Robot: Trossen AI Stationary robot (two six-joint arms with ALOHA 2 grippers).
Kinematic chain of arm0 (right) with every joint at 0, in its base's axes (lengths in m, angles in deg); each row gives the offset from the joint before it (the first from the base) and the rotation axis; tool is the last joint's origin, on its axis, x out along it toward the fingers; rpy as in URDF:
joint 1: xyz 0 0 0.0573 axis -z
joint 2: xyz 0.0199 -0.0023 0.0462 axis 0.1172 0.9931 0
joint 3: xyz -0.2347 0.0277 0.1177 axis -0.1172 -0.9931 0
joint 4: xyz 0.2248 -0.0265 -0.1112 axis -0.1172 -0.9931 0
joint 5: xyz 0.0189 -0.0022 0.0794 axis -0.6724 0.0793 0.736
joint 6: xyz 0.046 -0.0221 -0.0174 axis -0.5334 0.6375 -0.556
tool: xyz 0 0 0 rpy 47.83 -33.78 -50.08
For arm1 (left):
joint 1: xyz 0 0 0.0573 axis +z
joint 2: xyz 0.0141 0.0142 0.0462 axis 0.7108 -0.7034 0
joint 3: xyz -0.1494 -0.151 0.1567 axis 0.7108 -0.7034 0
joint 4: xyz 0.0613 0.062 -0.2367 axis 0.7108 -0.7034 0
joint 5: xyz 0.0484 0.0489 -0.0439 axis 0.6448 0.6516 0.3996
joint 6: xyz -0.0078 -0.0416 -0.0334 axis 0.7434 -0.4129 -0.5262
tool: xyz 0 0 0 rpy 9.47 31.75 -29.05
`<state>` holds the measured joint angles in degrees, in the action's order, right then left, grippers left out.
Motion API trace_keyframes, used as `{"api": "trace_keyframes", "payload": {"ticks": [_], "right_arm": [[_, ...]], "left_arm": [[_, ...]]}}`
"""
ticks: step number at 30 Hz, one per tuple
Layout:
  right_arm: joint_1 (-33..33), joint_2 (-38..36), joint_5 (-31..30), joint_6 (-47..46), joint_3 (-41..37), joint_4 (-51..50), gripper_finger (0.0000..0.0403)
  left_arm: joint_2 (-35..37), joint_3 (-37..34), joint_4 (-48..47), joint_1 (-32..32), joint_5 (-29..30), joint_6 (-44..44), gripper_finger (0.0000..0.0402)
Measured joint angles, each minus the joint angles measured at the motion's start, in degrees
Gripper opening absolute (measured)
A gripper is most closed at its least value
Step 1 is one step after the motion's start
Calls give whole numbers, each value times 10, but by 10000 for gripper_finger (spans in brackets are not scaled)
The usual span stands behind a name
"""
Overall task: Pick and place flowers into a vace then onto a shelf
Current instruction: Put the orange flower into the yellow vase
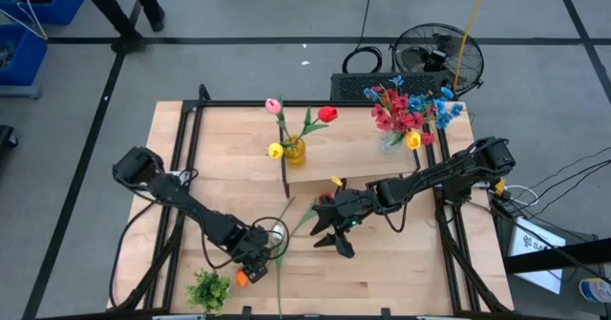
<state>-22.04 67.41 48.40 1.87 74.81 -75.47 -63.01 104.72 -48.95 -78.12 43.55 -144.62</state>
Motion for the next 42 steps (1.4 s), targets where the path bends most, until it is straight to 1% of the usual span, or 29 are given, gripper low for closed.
{"api": "trace_keyframes", "payload": {"ticks": [2, 4, 6, 9, 10, 13, 15, 18, 21, 23, 26, 29, 34, 42], "right_arm": [[0, 0, 0, 12, 0, 13, 164], [0, 0, -2, 27, 0, 26, 164], [0, 0, -11, 44, 0, 36, 164], [0, 0, -30, 84, 0, 49, 164], [0, 0, -33, 105, 0, 53, 164], [3, 0, -33, 176, 0, 64, 164], [3, 0, -33, 224, 0, 69, 164], [3, 0, -31, 271, 0, 62, 165], [3, 0, -31, 265, 0, 59, 165], [3, 0, -31, 243, 0, 60, 165], [3, 0, -30, 222, 0, 52, 165], [2, 0, -33, 221, 0, 32, 164], [2, 0, -77, 224, 0, 28, 164], [7, 0, -76, 268, 0, 58, 164]], "left_arm": [[0, 0, -4, 0, 4, 17, 204], [0, 0, -10, 2, 3, 32, 170], [0, 0, -15, 7, -5, 54, 120], [7, 0, -16, 19, -35, 91, 30], [12, 0, -17, 24, -44, 100, 18], [20, 22, -28, 36, -77, 170, 10], [26, 54, -59, 47, -94, 215, 5], [25, 115, -109, 67, -95, 278, 4], [26, 172, -162, 93, -74, 316, 4], [26, 197, -182, 111, -56, 331, 3], [25, 226, -223, 139, -50, 351, 2], [25, 239, -233, 158, -50, 378, 2], [25, 250, -241, 168, -55, 401, 1], [25, 251, -244, 165, -95, 401, 1]]}}
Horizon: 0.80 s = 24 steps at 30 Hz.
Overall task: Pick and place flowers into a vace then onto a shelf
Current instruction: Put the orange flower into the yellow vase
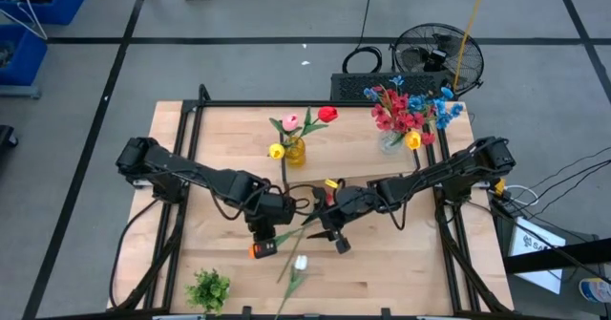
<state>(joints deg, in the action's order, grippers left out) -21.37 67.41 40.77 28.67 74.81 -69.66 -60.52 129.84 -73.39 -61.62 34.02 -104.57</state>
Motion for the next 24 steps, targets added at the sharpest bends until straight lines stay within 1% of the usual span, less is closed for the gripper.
{"api": "trace_keyframes", "payload": {"ticks": [5, 10, 15, 18, 24], "right_arm": [[11, 0, -1, 10, 0, 7, 164], [15, 0, 0, -3, 0, -4, 164], [15, 0, 0, -13, 0, -13, 161], [15, 0, 0, -18, 0, -14, 143], [15, 0, 2, -18, 0, -10, 75]], "left_arm": [[0, 0, 13, 3, 0, 0, 1], [0, 0, 54, 13, 0, -1, 0], [0, 0, 54, 22, 0, 12, 0], [0, 0, 54, 27, 0, 13, 0], [0, 0, 55, 37, 1, 24, 0]]}}
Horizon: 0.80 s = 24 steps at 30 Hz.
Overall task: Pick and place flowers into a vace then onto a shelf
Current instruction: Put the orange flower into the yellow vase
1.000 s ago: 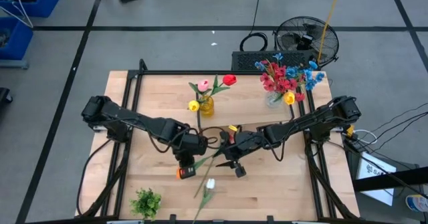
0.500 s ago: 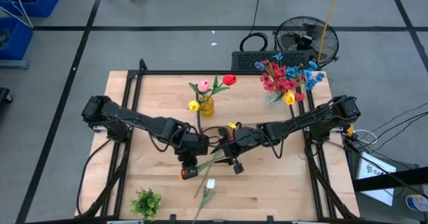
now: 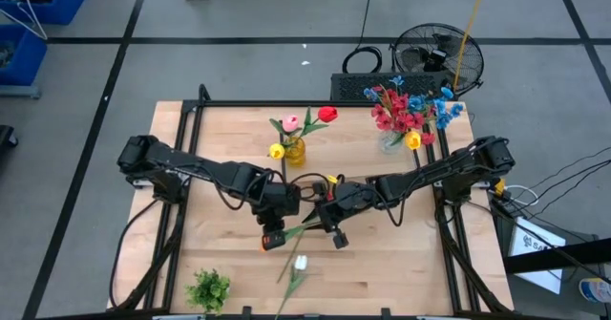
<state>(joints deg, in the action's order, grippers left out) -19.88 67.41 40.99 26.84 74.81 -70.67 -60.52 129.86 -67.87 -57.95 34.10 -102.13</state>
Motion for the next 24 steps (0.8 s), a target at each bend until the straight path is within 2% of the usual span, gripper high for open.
{"api": "trace_keyframes", "payload": {"ticks": [6, 10, 14, 19, 22, 24], "right_arm": [[0, 0, 0, 0, 0, -1, 15], [0, 0, -1, -1, 0, -1, 7], [0, 0, 0, -21, 0, -13, 7], [-1, 0, 31, -76, 0, -77, 4], [-1, 0, -2, -122, 0, -105, 5], [-1, 0, -38, -160, 0, -99, 5]], "left_arm": [[0, 0, -1, 6, 7, -5, 0], [0, 0, 0, 6, 16, -5, 6], [0, 0, -2, 6, 34, -5, 43], [0, 0, -21, 6, 60, 5, 107], [0, 0, -27, 8, 72, -17, 140], [3, 0, -25, 8, 69, -74, 156]]}}
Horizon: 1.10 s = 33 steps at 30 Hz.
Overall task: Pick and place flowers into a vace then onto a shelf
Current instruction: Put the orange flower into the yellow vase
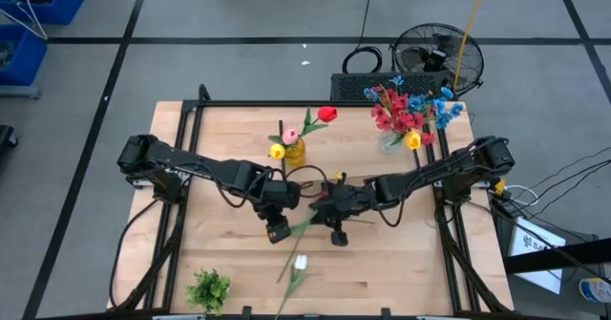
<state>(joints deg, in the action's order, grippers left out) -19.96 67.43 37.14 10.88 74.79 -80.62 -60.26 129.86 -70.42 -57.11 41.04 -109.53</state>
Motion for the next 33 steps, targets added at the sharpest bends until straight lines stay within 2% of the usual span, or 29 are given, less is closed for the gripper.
{"api": "trace_keyframes", "payload": {"ticks": [2, 4, 7, 9, 12, 15, 19, 21, 24, 26, 29, 33], "right_arm": [[0, 0, -25, -35, 0, 26, 5], [0, 0, -24, -59, 0, 58, 4], [0, 0, -23, -78, 0, 93, 3], [0, 0, -23, -84, 0, 105, 3], [0, 0, -22, -99, 0, 121, 4], [0, 0, -22, -109, 0, 166, 5], [2, 0, -20, -109, 0, 301, 5], [5, 0, -19, -110, 0, 369, 5], [11, 0, -21, -111, 0, 420, 6], [15, 0, -20, -111, 0, 425, 6], [23, 0, -19, -113, 0, 461, 6], [38, 0, -4, -165, 0, 576, 6]], "left_arm": [[4, 0, 8, 0, -24, -61, 166], [22, 0, 14, -9, -37, -106, 168], [61, 0, 14, -27, -28, -146, 163], [97, 0, 3, -41, 3, -171, 154], [159, 1, -1, -60, 80, -216, 137], [219, 1, -4, -93, 195, -246, 120], [282, 1, 4, -149, 342, -247, 107], [301, 1, 6, -175, 393, -246, 103], [318, 1, 14, -207, 434, -213, 102], [323, 1, 37, -221, 454, -162, 102], [324, 1, 106, -235, 483, -23, 102], [322, 1, 192, -240, 500, 141, 102]]}}
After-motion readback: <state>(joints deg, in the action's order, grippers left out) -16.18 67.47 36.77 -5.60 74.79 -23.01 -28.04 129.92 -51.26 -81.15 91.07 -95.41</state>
